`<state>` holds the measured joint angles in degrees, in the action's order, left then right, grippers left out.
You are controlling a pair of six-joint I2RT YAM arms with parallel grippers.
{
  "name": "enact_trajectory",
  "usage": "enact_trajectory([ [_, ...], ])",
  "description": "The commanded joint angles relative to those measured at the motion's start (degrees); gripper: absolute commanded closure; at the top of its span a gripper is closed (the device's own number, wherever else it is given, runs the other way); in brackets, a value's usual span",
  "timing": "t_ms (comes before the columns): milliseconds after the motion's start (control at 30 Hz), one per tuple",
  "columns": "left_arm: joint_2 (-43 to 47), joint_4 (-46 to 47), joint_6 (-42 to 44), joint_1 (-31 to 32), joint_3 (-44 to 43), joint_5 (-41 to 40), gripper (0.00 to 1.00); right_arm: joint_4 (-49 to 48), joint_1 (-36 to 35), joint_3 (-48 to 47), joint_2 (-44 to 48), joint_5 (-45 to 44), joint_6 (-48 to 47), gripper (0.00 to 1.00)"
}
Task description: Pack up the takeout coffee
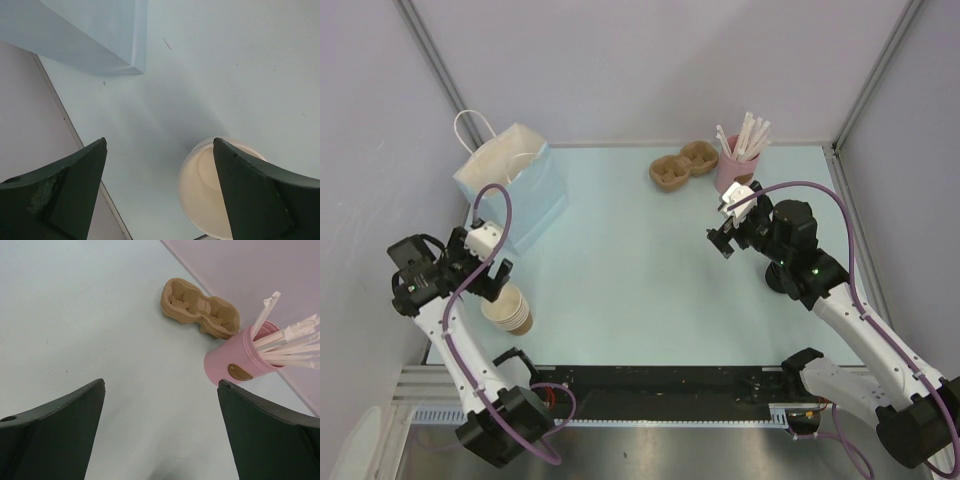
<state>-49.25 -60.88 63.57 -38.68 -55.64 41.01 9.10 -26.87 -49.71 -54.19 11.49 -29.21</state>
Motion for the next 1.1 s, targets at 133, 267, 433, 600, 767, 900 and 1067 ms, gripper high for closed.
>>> enact_trajectory([
  [133, -5.66, -9.95, 9.98, -1.14, -3.51, 2.31, 0.08, -1.81, 0.16, -0.12, 0.76, 0.82, -0.58, 0.0],
  [267, -6.82, -12.16, 12.1, -1.49, -2.9, 2.4, 0.1, -1.9, 0.07, -0.12, 0.32, 0.73, -0.76, 0.0],
  [433, -6.21, -11.28, 12.36, -1.58, -0.88, 0.21, 0.1, -1.81, -0.29, -0.12, -0.3, 0.29, -1.02, 0.0],
  [600, -6.73, -9.96, 12.11, -1.58, 1.23, -2.07, 0.1, -1.81, -0.37, -0.12, -0.3, 0.29, -1.11, 0.0],
  [767, -7.78, -7.06, 10.7, -1.58, 2.72, -4.27, 0.1, -1.72, -0.46, -0.12, -0.3, 0.29, -1.11, 0.0],
  [900, -8.23, -6.09, 10.26, -1.58, 3.95, -4.98, 0.11, -1.63, -0.46, -0.12, -0.21, 0.38, -1.11, 0.0],
  [1067, -8.67, -5.13, 10.35, -1.58, 5.27, -6.38, 0.12, -1.63, -0.46, -0.12, -0.04, 0.38, -1.11, 0.0],
])
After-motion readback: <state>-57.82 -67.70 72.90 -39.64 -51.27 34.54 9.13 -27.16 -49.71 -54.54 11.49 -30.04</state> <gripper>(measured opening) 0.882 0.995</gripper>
